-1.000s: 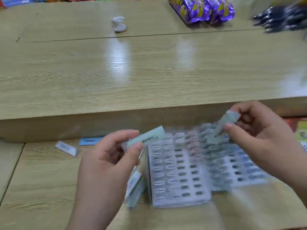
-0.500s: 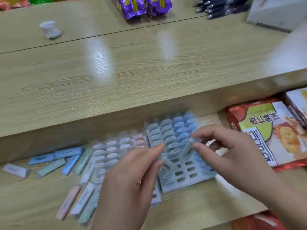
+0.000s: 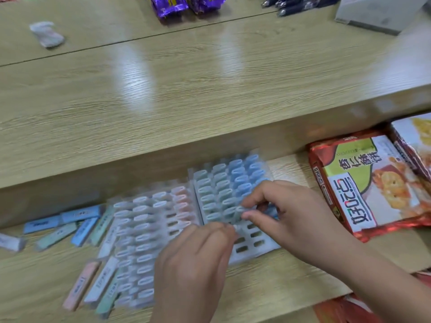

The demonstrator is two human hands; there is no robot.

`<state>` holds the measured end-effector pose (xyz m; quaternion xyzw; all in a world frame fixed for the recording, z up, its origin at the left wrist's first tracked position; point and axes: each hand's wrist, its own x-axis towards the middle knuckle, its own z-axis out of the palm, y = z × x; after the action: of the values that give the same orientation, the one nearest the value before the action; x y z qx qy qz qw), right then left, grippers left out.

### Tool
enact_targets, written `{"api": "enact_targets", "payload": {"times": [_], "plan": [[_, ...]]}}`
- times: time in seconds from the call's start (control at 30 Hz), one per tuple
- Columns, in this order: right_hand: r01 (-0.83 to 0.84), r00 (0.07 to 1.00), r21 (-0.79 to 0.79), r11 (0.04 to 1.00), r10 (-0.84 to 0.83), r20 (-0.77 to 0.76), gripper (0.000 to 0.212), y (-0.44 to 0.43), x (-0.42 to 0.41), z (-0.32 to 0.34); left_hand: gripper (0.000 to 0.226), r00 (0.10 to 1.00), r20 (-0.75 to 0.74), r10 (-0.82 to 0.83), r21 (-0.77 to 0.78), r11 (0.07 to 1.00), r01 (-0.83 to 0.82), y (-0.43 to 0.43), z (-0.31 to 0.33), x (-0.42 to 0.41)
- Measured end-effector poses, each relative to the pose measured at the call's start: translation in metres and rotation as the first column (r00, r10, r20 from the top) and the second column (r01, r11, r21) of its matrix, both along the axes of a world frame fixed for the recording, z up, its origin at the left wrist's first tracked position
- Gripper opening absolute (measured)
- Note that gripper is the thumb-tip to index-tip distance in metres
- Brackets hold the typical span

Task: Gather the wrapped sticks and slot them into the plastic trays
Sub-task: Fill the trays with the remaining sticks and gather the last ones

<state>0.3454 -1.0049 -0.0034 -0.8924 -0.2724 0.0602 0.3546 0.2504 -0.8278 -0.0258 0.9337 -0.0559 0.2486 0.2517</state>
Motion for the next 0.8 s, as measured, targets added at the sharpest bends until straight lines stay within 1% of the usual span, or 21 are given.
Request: {"api": "enact_targets", "payload": {"times": [0.13,0.2,0.3,0.4,0.57,0.63,0.7,0.8], "plan": [[-0.019,1.0,0.032,0.999,0.019,-0.004,0.02,-0.001,0.0,-0.002,0.004,0.999,0.007,-0.031,0.052,0.998,0.031,0.0,0.003,0.0],[-0.021,1.0,0.047,0.999,0.021,-0.007,0.021,-0.001,0.0,-0.003,0.008,0.999,0.012,-0.052,0.081,0.995,0.05,-0.002,0.002,-0.001],[-0.015,1.0,0.06,0.998,0.016,-0.007,0.02,-0.002,0.0,-0.005,0.009,0.997,0.01,-0.074,0.048,0.996,0.073,-0.004,0.001,-0.002],[-0.03,1.0,0.05,0.998,0.03,0.004,0.021,-0.003,-0.001,-0.006,0.01,0.995,0.01,-0.102,0.049,0.994,0.102,-0.008,-0.001,-0.003],[-0.049,0.993,-0.019,0.999,0.051,0.111,0.02,-0.004,0.0,-0.006,0.011,0.996,0.017,-0.088,-0.01,0.996,0.088,-0.007,-0.008,-0.006],[-0.09,0.98,-0.055,0.994,0.099,0.176,0.017,-0.004,0.0,-0.007,0.011,0.998,0.026,-0.062,0.013,0.998,0.062,-0.005,-0.011,-0.007],[-0.127,0.964,-0.083,0.988,0.143,0.223,0.02,-0.004,-0.001,-0.008,0.012,0.998,0.041,-0.049,0.022,0.999,0.048,-0.003,-0.013,-0.008],[-0.153,0.941,-0.122,0.981,0.183,0.285,0.017,-0.003,-0.003,-0.008,0.011,0.995,0.063,-0.073,0.026,0.997,0.072,-0.003,-0.014,-0.007]]}}
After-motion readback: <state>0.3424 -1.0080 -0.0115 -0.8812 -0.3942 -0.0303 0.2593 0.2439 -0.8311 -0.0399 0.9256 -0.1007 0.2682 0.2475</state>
